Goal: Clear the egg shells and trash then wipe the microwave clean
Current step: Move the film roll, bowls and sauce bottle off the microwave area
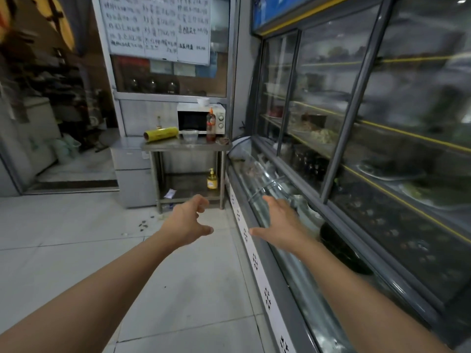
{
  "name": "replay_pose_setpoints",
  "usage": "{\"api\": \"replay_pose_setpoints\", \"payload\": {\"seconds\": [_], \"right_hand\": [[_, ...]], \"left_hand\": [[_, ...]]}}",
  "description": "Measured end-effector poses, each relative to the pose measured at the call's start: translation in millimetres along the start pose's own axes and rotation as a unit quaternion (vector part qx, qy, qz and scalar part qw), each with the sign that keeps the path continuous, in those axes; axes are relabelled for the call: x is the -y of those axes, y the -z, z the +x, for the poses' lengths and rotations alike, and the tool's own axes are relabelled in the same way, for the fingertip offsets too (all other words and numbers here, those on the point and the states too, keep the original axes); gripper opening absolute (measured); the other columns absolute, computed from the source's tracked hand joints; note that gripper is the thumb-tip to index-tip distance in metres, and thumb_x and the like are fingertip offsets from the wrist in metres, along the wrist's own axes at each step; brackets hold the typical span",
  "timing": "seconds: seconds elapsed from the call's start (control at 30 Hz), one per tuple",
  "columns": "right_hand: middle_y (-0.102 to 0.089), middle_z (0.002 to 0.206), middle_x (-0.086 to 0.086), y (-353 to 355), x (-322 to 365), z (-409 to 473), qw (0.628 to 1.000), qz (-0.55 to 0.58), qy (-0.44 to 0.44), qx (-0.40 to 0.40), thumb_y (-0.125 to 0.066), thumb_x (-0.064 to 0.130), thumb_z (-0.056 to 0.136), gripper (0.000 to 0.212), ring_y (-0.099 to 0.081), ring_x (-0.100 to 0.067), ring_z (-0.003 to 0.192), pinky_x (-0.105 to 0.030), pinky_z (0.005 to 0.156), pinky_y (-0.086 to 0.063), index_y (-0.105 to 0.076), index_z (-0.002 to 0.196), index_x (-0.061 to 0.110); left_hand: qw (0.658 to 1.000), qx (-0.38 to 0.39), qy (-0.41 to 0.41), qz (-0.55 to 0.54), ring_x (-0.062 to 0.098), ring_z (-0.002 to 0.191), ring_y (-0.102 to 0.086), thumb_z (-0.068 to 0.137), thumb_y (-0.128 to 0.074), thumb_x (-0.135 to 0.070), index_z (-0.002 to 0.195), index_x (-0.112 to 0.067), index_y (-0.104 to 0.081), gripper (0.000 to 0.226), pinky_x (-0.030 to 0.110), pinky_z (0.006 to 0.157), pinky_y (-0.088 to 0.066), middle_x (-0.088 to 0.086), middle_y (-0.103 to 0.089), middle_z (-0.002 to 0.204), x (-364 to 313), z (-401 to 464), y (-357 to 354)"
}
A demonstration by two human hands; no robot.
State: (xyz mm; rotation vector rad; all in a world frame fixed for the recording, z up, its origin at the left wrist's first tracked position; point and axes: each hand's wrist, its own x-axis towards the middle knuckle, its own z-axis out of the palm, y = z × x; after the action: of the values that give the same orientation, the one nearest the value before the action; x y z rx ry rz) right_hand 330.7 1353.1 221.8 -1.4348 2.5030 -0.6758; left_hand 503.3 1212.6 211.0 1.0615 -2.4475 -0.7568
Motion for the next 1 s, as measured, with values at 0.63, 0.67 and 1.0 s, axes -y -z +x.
{"api": "replay_pose_setpoints", "payload": {"seconds": [0.63, 0.67, 1.0], "right_hand": [[-0.022, 0.150, -0.004, -27, 39, 312, 0.992, 0.038, 0.108, 0.048, -0.073, 0.039, 0.076, 0.095, -0.023, -0.023, 0.139, -0.034, 0.108, -0.028, -0.013, 0.148, 0.022], [-0.022, 0.150, -0.005, -30, 42, 326, 0.992, 0.039, 0.112, 0.047, -0.074, 0.040, 0.075, 0.097, -0.023, -0.023, 0.139, -0.035, 0.110, -0.027, -0.012, 0.148, 0.022], [-0.021, 0.149, -0.005, -78, 90, 455, 0.992, 0.030, 0.108, 0.050, -0.073, 0.041, 0.075, 0.097, -0.026, -0.023, 0.138, -0.037, 0.109, -0.029, -0.011, 0.148, 0.025]], "left_hand": [[0.993, -0.077, 0.094, -0.003, 0.013, 0.095, -0.058, 0.076, -0.076, -0.027, 0.127, -0.023, -0.044, 0.061, 0.022, 0.074, -0.048, 0.000, -0.056, 0.123, 75, 237, 39], [0.992, -0.081, 0.098, 0.000, 0.013, 0.095, -0.058, 0.076, -0.076, -0.027, 0.127, -0.023, -0.044, 0.060, 0.022, 0.075, -0.048, 0.000, -0.057, 0.123, 81, 248, 42], [0.993, -0.069, 0.091, -0.010, 0.016, 0.104, -0.055, 0.076, -0.076, -0.027, 0.131, -0.022, -0.041, 0.065, 0.025, 0.082, -0.050, 0.000, -0.055, 0.124, 166, 364, 75]]}}
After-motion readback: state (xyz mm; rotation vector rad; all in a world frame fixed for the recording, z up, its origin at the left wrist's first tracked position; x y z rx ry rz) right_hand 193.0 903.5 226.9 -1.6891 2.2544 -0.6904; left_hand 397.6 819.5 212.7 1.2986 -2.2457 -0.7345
